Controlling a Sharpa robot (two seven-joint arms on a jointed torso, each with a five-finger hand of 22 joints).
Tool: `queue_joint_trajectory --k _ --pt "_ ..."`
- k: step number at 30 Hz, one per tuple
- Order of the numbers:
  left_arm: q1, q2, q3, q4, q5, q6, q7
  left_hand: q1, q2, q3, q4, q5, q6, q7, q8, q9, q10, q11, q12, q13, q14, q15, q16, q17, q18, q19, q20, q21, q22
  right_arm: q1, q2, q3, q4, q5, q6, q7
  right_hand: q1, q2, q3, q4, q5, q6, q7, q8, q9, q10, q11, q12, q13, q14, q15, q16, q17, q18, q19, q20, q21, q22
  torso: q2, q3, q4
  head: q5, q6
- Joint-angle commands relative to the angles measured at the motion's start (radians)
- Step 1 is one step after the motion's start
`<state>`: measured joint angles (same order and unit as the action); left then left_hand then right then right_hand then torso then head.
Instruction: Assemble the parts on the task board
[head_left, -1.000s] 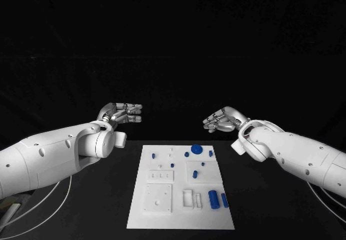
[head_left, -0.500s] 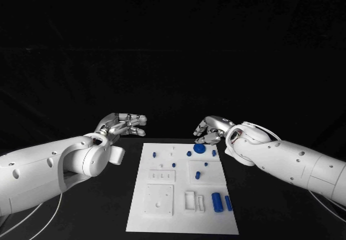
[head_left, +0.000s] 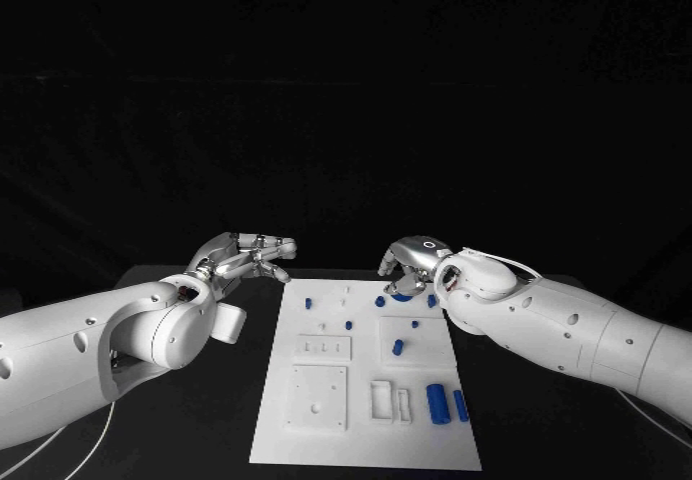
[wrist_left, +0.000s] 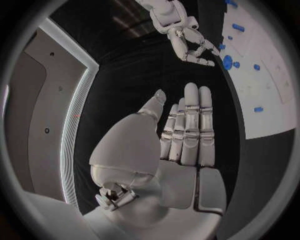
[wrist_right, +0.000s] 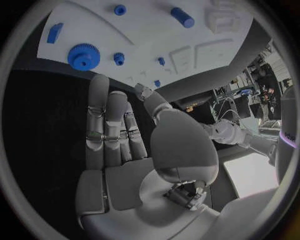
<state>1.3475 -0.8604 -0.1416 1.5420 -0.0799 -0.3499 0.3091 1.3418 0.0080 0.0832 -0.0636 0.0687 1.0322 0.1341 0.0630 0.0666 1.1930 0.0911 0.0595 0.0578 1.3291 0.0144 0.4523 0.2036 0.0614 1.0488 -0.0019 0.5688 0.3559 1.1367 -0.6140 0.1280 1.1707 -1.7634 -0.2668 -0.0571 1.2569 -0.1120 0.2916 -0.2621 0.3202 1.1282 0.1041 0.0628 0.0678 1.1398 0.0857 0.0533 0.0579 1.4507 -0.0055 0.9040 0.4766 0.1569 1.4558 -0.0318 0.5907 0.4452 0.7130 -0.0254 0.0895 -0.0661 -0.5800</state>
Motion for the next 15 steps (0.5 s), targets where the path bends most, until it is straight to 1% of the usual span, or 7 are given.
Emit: queue_joint_trajectory --k 1,4,7,10,15 --pt "0.003 0.0 0.001 0.008 -0.015 0.024 0.001 -0.011 0.002 -0.004 -0.004 0.004 -0.007 0.001 0.0 -0.001 -0.008 0.0 0.0 0.001 -0.004 0.0 0.003 -0.003 0.004 -0.007 -0.001 0.004 0.002 -0.004 0.007 0.001 -0.004 -0.091 -0.001 -0.043 0.004 -0.007 0.004 0.0 -0.009 -0.006 -0.001 -0.001 -0.001 -0.008 0.002 0.004 0.0 -0.006 -0.001 0.005 -0.001 0.012 -0.002 0.006 -0.005 0.004 0.014 -0.0036 0.0045 -0.002 0.004" --pt "0.005 0.0 0.001 0.012 -0.015 0.025 0.0 -0.013 0.002 -0.006 -0.003 0.004 -0.008 0.002 0.0 -0.001 -0.009 0.001 0.0 0.001 -0.012 0.003 -0.001 -0.008 0.003 -0.013 0.002 0.001 0.0 -0.007 0.013 0.0 -0.009 -0.103 -0.001 -0.049 0.006 -0.008 0.007 0.0 -0.013 -0.008 0.0 -0.001 -0.001 -0.009 0.003 0.004 0.0 -0.006 -0.001 0.007 -0.002 0.012 -0.001 0.006 -0.008 0.009 0.019 -0.005 0.0066 -0.005 0.006" --pt "0.005 0.0 0.001 0.016 -0.016 0.026 -0.001 -0.014 0.001 -0.008 -0.003 0.004 -0.008 0.003 0.0 -0.001 -0.016 0.004 0.0 0.001 -0.026 0.009 -0.026 -0.023 0.002 -0.025 0.008 -0.012 -0.008 -0.011 0.018 0.0 -0.016 -0.116 0.003 -0.057 0.009 -0.01 0.018 -0.001 -0.021 -0.008 -0.001 -0.001 -0.001 -0.008 0.003 0.004 0.0 -0.006 0.0 0.01 -0.003 0.012 0.001 0.006 -0.012 0.018 0.023 -0.0064 0.0096 -0.011 0.007" --pt "0.007 0.0 0.002 0.022 -0.017 0.029 -0.003 -0.015 0.004 -0.013 -0.005 0.004 -0.008 0.003 0.0 -0.001 -0.019 0.005 0.0 0.001 -0.016 0.012 -0.063 -0.045 0.004 -0.022 0.012 -0.031 -0.024 -0.016 0.023 0.0 -0.025 -0.129 0.006 -0.064 0.008 -0.018 0.037 0.0 -0.03 -0.008 -0.001 -0.001 -0.001 -0.013 0.004 0.004 0.0 -0.007 0.001 0.012 -0.005 0.013 0.001 0.007 -0.018 0.03 0.028 -0.0074 0.0125 -0.015 0.009" --pt "0.011 -0.002 0.002 0.028 -0.021 0.031 -0.004 -0.014 0.005 -0.018 -0.006 0.003 -0.007 0.003 -0.001 -0.002 -0.02 0.005 0.001 0.001 -0.002 0.012 -0.084 -0.055 0.003 -0.013 0.012 -0.045 -0.037 -0.022 0.03 -0.001 -0.038 -0.138 0.006 -0.068 0.012 -0.024 0.05 0.004 -0.038 -0.009 -0.001 -0.001 -0.001 -0.016 0.004 0.004 0.0 -0.008 0.001 0.013 -0.006 0.014 0.002 0.008 -0.025 0.043 0.033 -0.0083 0.0131 -0.016 0.009"
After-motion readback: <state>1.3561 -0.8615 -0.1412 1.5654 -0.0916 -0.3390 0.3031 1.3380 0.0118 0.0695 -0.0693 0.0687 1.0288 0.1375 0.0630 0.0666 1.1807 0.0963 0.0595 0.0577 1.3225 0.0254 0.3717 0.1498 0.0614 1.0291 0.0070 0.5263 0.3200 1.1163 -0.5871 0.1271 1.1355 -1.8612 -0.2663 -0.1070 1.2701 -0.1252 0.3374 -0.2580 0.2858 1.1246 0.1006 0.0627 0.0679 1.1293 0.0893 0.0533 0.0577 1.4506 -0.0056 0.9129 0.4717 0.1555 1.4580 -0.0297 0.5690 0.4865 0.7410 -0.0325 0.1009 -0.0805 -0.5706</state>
